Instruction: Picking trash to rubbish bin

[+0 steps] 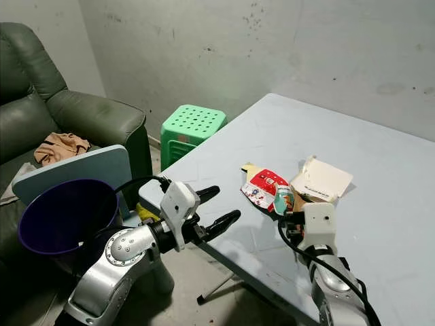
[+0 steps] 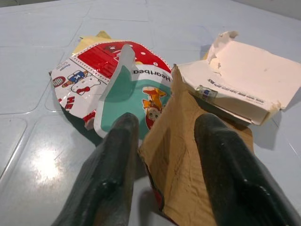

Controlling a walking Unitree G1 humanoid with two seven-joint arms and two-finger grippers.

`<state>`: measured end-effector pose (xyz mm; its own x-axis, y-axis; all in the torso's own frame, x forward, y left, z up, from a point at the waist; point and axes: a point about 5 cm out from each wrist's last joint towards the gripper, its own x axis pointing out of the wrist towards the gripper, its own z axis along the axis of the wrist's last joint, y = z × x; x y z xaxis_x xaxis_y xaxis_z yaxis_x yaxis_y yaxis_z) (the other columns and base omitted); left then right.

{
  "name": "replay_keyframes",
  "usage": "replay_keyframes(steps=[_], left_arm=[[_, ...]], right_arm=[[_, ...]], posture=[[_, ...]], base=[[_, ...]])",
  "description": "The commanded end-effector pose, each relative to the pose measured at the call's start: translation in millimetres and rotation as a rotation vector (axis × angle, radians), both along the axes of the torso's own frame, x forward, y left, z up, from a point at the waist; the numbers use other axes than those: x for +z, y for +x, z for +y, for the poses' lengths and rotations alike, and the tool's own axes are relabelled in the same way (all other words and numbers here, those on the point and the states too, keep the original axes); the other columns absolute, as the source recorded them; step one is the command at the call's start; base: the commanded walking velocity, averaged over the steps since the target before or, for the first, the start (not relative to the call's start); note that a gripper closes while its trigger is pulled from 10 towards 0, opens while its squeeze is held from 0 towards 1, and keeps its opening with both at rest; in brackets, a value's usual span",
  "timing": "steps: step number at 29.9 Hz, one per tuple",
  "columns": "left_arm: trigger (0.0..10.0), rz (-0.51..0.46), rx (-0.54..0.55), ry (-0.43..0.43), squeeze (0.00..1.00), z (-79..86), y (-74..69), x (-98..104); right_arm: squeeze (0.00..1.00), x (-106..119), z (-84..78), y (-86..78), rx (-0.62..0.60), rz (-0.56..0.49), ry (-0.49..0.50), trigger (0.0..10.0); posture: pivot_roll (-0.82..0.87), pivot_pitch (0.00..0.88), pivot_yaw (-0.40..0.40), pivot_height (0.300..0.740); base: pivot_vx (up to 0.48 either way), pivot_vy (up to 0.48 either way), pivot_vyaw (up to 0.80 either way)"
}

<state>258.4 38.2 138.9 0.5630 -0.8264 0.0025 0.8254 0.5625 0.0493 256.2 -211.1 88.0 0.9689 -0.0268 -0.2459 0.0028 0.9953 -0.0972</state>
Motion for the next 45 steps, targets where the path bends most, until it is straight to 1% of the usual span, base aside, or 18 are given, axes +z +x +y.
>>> replay_keyframes(steps=[1,4,8,11,12,22,26,27,30,31,35,36,37,38,39,41,44,45], left_arm=[[10.0,-0.02,-0.008,-0.007,0.0,-2.0,-1.3,6],[10.0,-0.021,-0.007,-0.006,0.0,-1.5,-1.8,7],[10.0,-0.022,-0.006,-0.005,0.0,-1.1,-2.1,7],[10.0,-0.022,-0.002,-0.006,0.0,-0.5,-2.4,7],[10.0,-0.022,0.0,-0.006,0.0,-0.1,-2.7,7],[10.0,-0.019,0.01,-0.004,0.0,1.8,-2.2,7],[10.0,-0.023,0.015,-0.004,0.0,2.5,-1.2,7],[10.0,-0.029,0.023,-0.006,0.0,3.3,0.2,9],[10.0,-0.036,0.03,-0.009,0.0,4.2,1.9,10],[10.0,-0.045,0.045,-0.01,0.0,6.1,5.0,12],[10.0,-0.062,0.07,-0.011,0.0,10.2,11.4,15],[10.0,-0.062,0.085,-0.02,0.0,12.6,15.0,17],[10.0,-0.067,0.114,-0.034,0.0,16.9,21.4,21],[10.0,-0.071,0.125,-0.038,0.0,18.7,23.9,23],[10.0,-0.075,0.137,-0.041,0.0,20.5,26.3,24],[10.0,-0.079,0.198,-0.06,0.0,28.3,36.2,29],[10.0,-0.074,0.238,-0.071,0.0,32.8,42.0,31],[10.0,-0.075,0.294,-0.091,0.0,38.0,48.5,33]], right_arm=[[0.0,0,-1.4,2.8,-0.018,-0.004,-0.007,0.4],[0.0,-2,0.3,3.6,-0.015,0.005,-0.009,0.0],[0.0,-4,1.3,3.6,-0.01,0.013,-0.018,0.0],[0.0,-9,1.2,1.4,-0.005,0.037,-0.019,0.6],[0.0,-11,0.5,0.3,-0.007,0.047,-0.023,0.0],[0.0,-16,-3.2,-0.9,-0.028,0.073,-0.033,0.0],[0.0,-8,-4.1,0.8,-0.032,0.024,0.009,0.0],[0.0,-1,-5.3,1.7,-0.034,-0.018,0.066,0.0],[0.0,4,-6.4,2.4,-0.034,-0.053,0.104,0.0],[0.0,11,-6.4,3.2,-0.017,-0.095,0.124,0.0],[0.0,21,-4.7,4.9,0.031,-0.158,0.128,0.0],[0.0,28,-2.3,4.6,0.084,-0.203,0.138,2.7],[0.0,40,-0.1,3.8,0.147,-0.277,0.163,7.8],[0.0,45,0.0,3.6,0.161,-0.305,0.175,7.8],[0.0,48,-0.5,3.9,0.161,-0.324,0.193,9.7],[0.0,58,-1.7,7.5,0.151,-0.38,0.221,10.0],[0.0,61,-1.1,9.7,0.148,-0.4,0.228,10.0],[0.0,61,0.5,11.9,0.142,-0.405,0.221,10.0]], posture=[[-0.07,0.0,-0.032,0.74],[-0.06,0.0,-0.034,0.74],[-0.06,0.0,-0.035,0.74],[-0.06,0.0,-0.037,0.74],[-0.06,0.0,-0.038,0.74],[-0.06,0.0,-0.037,0.74],[-0.06,0.0,-0.039,0.74],[-0.06,0.0,-0.04,0.74],[-0.06,0.0,-0.04,0.74],[-0.06,0.0,-0.039,0.74],[-0.06,0.0,-0.038,0.74],[-0.06,0.0,-0.037,0.74],[-0.06,0.0,-0.036,0.74],[-0.06,0.0,-0.036,0.74],[-0.06,0.0,-0.036,0.74],[-0.06,0.0,-0.034,0.74],[-0.06,0.0,-0.033,0.74],[-0.06,0.0,-0.031,0.74]], base=[[0.0,0.0,0.0],[0.0,0.0,0.0],[0.0,0.0,0.0],[0.0,0.0,0.0],[0.0,0.0,0.0],[0.0,0.0,0.0],[0.0,0.0,0.0],[0.0,0.0,0.0],[0.0,0.0,0.0],[0.0,0.0,0.0],[0.0,0.0,0.0],[0.0,0.0,0.0],[0.0,0.0,0.0],[0.0,0.0,0.0],[0.0,0.0,0.0],[0.0,0.0,0.0],[0.0,0.0,0.0],[0.0,0.0,0.0]])
